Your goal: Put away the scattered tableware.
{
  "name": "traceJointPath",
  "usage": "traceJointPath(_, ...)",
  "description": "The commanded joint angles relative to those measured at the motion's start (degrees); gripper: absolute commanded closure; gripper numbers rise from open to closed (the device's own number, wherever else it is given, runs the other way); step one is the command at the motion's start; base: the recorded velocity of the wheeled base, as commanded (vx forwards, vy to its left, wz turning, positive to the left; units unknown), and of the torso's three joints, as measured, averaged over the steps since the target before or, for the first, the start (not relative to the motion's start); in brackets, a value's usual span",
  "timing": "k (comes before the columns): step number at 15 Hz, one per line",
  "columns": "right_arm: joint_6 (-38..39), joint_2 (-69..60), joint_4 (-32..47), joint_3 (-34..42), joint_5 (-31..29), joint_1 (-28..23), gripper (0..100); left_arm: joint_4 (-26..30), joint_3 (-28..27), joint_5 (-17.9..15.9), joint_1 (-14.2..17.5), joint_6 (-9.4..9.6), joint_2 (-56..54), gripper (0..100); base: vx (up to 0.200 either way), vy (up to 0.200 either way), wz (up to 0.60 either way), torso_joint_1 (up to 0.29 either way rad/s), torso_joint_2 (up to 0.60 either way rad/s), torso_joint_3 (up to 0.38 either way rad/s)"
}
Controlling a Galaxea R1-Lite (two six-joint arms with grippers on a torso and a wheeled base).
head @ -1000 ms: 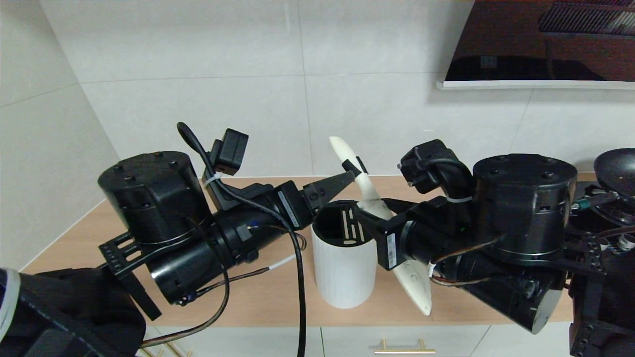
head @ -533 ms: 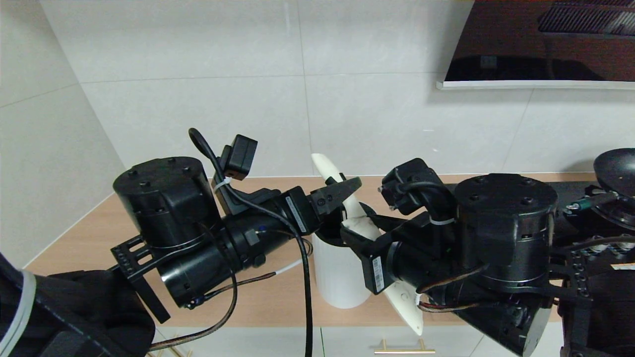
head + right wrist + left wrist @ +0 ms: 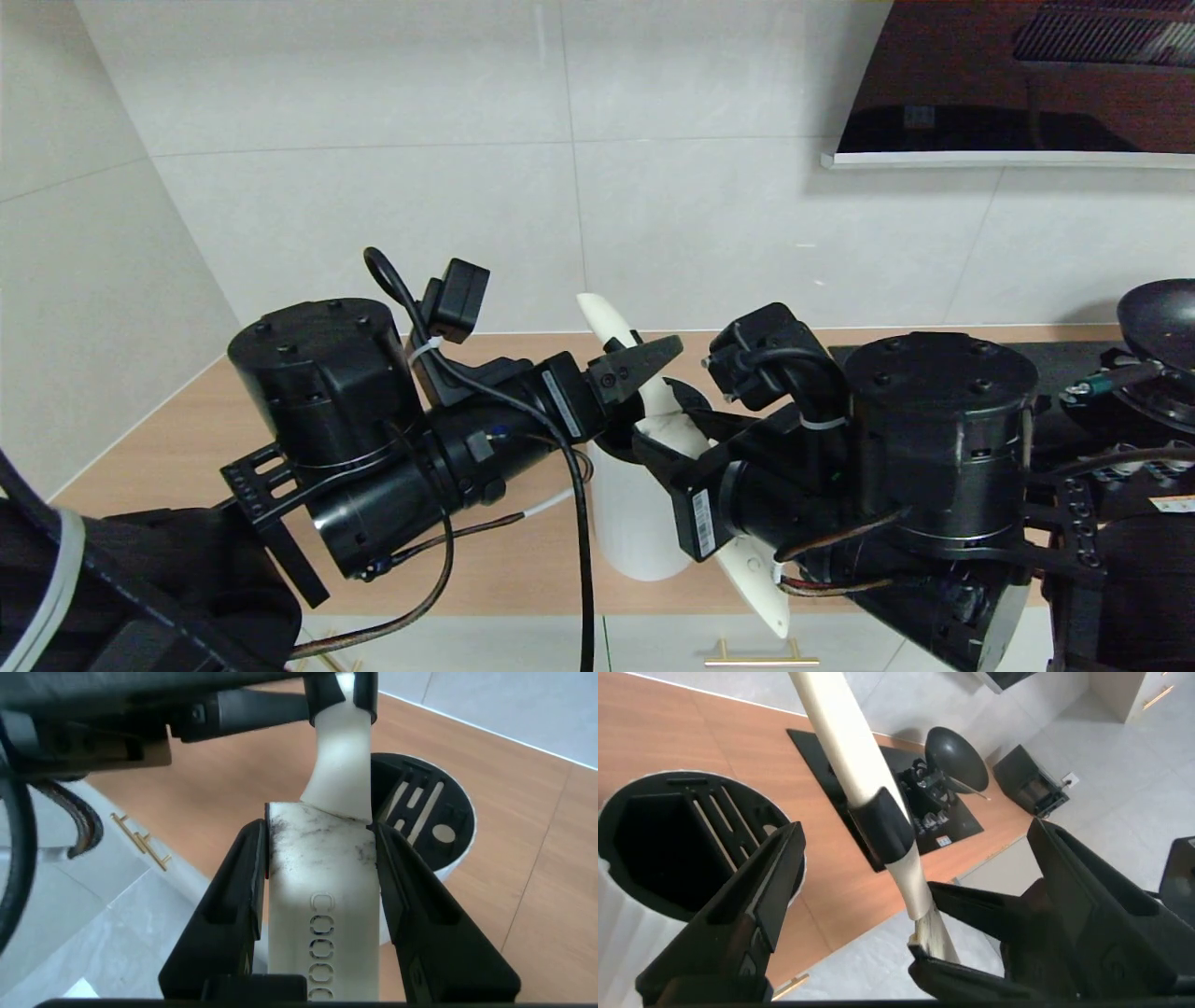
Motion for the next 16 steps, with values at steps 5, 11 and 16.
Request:
traceJointPath(5, 0.0, 0.16, -0.02, 0.11, -0.01, 0.57, 100, -0.04, -0.19, 0.22, -0.01, 0.01, 0.45, 0, 0.0, 0.0, 0.0, 0.0, 0.0, 0.0)
traceJointPath(11, 0.0, 0.16, -0.02, 0.2, -0.1, 0.57, 100, -1.53, -0.1, 0.49, -0.01, 0.01, 1.06, 100, 0.0, 0.0, 0.0, 0.0, 0.0, 0.0)
traceJointPath(16, 0.08, -0.01, -0.02, 0.2, -0.1, 0.57, 100, -1.53, -0.1, 0.4, -0.01, 0.1, 0.98, 100, 0.0, 0.0, 0.0, 0.0, 0.0, 0.0)
